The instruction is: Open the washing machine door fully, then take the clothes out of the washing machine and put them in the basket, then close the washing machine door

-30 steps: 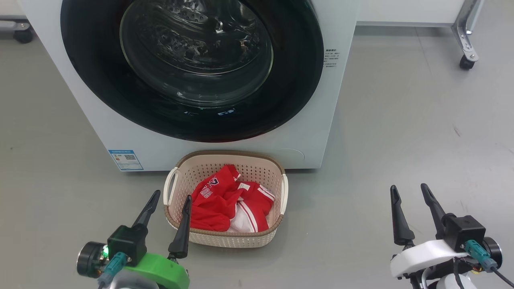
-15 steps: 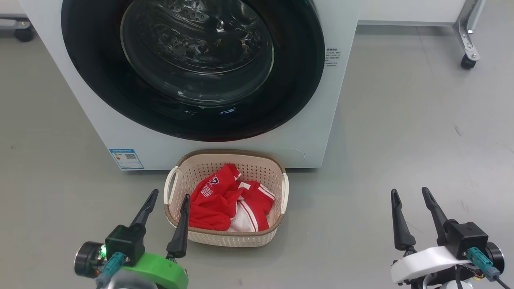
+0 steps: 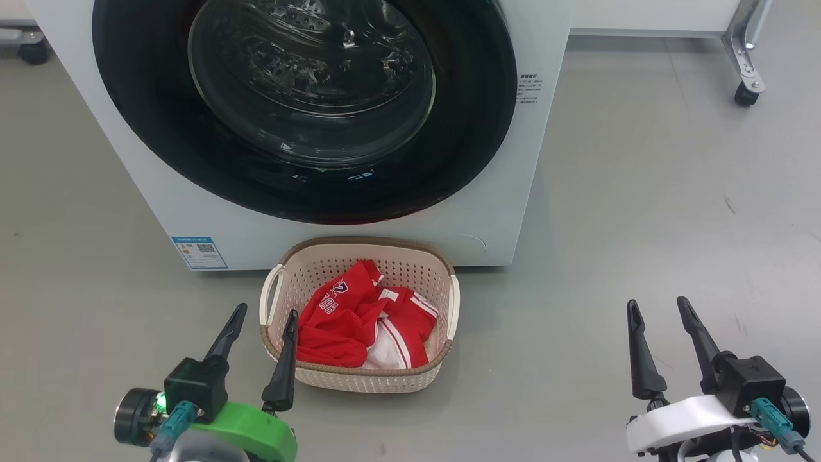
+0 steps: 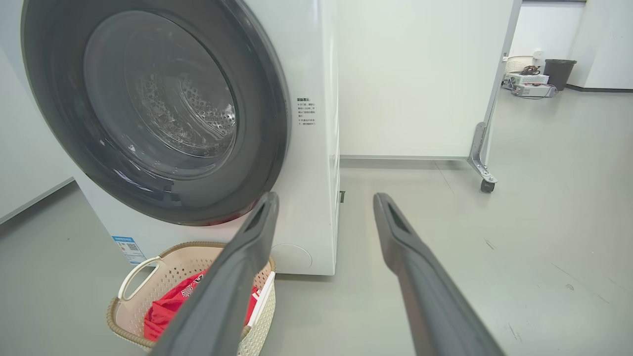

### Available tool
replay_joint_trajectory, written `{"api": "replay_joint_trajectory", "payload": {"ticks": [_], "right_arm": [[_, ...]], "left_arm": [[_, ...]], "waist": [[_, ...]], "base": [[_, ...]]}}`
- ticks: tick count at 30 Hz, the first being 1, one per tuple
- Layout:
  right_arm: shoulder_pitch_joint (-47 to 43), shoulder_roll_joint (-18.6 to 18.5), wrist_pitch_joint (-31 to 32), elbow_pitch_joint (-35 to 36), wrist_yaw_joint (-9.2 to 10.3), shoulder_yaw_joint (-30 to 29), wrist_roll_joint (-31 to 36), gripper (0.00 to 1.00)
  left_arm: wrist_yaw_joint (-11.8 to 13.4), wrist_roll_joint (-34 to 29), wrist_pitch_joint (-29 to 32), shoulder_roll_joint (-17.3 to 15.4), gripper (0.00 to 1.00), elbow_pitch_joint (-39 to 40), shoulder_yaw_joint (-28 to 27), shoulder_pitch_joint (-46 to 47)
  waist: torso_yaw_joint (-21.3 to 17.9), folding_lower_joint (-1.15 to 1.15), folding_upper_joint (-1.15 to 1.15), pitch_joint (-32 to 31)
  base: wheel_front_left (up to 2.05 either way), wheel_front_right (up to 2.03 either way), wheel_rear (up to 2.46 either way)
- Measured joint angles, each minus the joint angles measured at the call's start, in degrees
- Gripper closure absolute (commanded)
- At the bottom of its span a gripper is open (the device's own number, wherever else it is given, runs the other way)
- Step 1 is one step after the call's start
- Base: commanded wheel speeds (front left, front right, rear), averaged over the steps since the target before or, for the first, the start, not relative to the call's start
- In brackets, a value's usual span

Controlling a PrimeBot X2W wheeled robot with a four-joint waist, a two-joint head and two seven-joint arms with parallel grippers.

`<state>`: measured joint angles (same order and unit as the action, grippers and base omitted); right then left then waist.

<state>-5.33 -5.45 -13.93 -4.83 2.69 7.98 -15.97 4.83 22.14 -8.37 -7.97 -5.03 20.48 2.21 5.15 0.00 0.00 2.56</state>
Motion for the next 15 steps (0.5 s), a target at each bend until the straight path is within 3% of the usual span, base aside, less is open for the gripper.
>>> {"api": "replay_joint_trajectory", "payload": {"ticks": [12, 13, 15], "right_arm": [[-1.0, -0.1, 0.5, 1.2, 0.09, 0.0, 0.0, 0.0], [-1.0, 0.0, 0.5, 0.7, 0.0, 0.0, 0.0, 1.0], [-1.2, 0.2, 0.5, 0.1, -0.02, 0.1, 0.0, 1.0]], "left_arm": [[0.2, 0.0, 0.2, 0.0, 0.0, 0.4, 0.0, -0.1], [0.2, 0.0, 0.2, 0.1, 1.0, -0.2, 0.1, -0.1], [0.2, 0.0, 0.3, 0.2, 1.0, -0.8, 0.3, -0.3]], "waist": [[0.0, 0.0, 0.0, 0.0], [0.0, 0.0, 0.0, -0.1], [0.0, 0.0, 0.0, -0.1]], "base": [[0.0, 0.0, 0.0], [0.0, 0.0, 0.0], [0.0, 0.0, 0.0]]}}
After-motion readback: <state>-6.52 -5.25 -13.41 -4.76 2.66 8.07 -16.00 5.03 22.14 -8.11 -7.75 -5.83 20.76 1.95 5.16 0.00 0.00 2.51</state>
